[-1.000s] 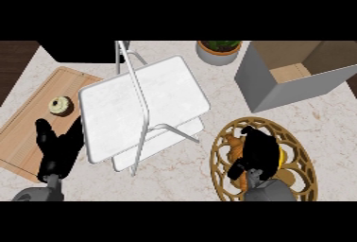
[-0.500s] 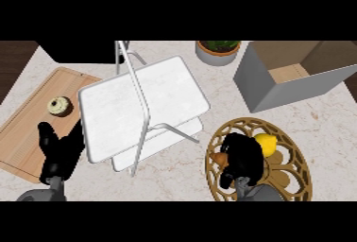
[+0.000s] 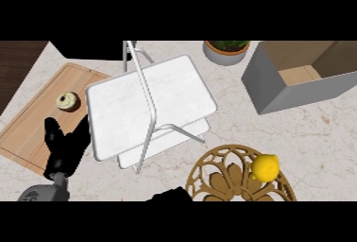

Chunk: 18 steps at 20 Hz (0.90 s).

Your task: Pick the croissant from the placemat and place it in the tiered shelf

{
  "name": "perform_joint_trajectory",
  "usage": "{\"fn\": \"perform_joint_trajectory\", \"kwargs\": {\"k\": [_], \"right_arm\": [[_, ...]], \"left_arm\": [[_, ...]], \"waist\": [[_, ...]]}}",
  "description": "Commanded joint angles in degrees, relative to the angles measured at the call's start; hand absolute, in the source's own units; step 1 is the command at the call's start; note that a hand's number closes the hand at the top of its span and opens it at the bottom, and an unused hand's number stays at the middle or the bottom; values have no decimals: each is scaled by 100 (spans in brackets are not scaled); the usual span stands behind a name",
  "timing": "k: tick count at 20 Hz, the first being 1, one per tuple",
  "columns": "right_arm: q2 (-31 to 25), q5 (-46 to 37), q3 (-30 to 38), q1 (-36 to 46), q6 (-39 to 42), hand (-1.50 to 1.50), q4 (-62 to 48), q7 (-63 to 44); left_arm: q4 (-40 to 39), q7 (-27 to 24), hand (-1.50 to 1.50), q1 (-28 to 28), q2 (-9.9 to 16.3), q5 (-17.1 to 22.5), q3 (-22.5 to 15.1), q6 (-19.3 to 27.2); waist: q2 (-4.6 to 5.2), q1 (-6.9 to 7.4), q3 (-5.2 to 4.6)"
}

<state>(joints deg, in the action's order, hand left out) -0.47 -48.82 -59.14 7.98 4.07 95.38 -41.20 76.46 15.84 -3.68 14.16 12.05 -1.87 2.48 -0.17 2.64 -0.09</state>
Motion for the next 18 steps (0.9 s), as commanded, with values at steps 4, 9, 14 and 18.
{"fn": "perform_joint_trajectory", "kwargs": {"k": [4, 9, 14, 18], "right_arm": [[37, -162, -1177, 510, -885, 150, 1445, -582], [29, -426, -753, 1055, -983, 150, 1804, -997], [25, -434, -415, 1616, -859, 150, 2154, -1387], [29, -400, 81, 2243, -323, 150, 2790, -2198]], "left_arm": [[-30, 13, 0, 72, -40, 17, 112, 119], [-182, -120, 0, 123, 26, 36, 227, 76], [-157, -73, 0, 82, 5, -40, 183, 146], [-88, -71, 0, 158, -43, -69, 135, 169]], "waist": [[-64, -222, 6], [-100, -351, -8], [-88, -357, -8], [-87, -321, -13]]}}
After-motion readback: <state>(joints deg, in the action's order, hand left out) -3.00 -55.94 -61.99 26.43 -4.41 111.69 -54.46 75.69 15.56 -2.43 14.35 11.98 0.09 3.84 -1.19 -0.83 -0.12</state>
